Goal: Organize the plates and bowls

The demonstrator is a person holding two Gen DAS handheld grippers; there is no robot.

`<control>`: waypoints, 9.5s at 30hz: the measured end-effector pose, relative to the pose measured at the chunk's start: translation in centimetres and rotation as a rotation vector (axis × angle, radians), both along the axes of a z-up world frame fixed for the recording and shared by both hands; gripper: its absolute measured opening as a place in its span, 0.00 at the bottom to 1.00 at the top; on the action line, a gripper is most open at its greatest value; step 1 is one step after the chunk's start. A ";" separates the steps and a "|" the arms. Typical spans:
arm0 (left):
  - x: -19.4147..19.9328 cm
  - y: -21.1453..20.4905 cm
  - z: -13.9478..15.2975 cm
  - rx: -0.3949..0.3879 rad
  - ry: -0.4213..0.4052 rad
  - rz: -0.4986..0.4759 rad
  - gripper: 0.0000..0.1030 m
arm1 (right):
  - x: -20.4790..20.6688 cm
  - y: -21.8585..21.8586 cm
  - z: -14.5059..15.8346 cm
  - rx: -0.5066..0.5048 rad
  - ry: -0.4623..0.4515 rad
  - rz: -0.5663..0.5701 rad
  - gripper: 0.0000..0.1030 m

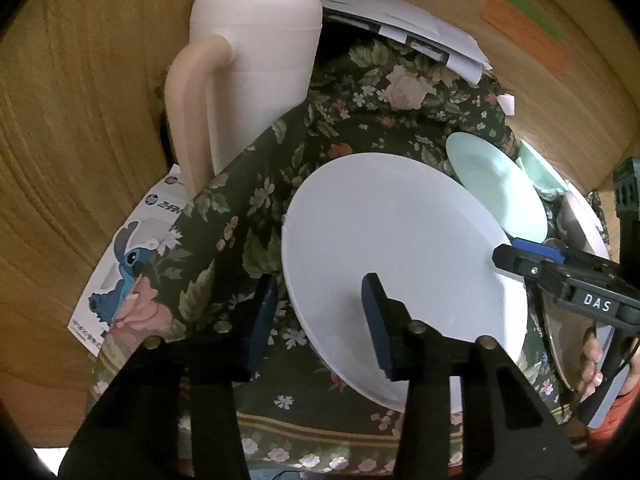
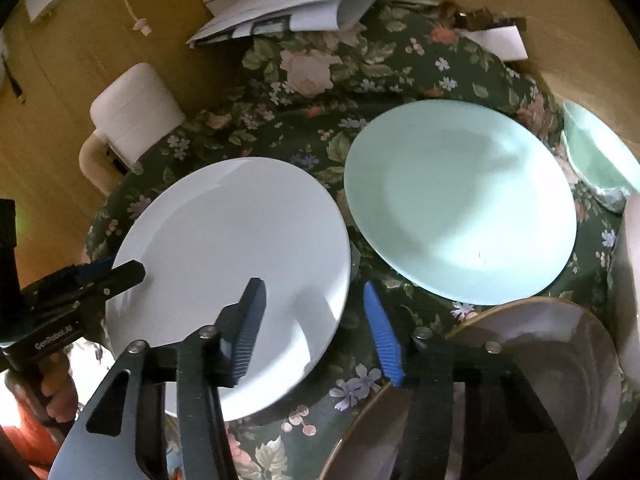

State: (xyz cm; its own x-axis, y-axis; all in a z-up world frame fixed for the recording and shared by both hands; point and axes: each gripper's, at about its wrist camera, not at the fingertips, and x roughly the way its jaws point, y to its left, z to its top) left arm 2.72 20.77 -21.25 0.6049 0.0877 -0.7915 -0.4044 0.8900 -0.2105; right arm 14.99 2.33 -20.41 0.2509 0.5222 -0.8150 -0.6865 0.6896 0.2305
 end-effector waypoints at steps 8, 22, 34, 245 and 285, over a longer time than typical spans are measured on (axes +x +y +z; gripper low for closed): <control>0.6 -0.1 -0.7 -0.037 0.012 -0.002 0.35 | 0.5 0.5 -1.0 -0.014 0.031 0.002 0.35; 1.0 -0.3 -0.4 -0.032 0.022 0.007 0.36 | 0.1 0.6 -0.7 0.008 -0.008 0.004 0.35; 0.5 -0.7 1.4 -0.005 -0.026 -0.010 0.37 | -1.1 -0.7 1.1 0.058 -0.065 -0.020 0.35; 14.0 -2.3 -1.7 0.024 0.070 -0.169 0.41 | 10.2 0.5 -2.2 -0.110 0.003 0.009 0.41; 5.8 -10.5 8.4 0.107 -0.141 -0.282 0.41 | 0.8 -10.5 6.8 0.112 -0.175 -0.145 0.37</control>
State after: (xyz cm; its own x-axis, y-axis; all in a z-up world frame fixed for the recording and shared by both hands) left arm 8.49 10.32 -12.86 0.7203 -0.0211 -0.6933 -0.1123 0.9828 -0.1466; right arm 15.75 -8.20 -13.61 0.4620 0.5551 -0.6917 -0.6185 0.7606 0.1973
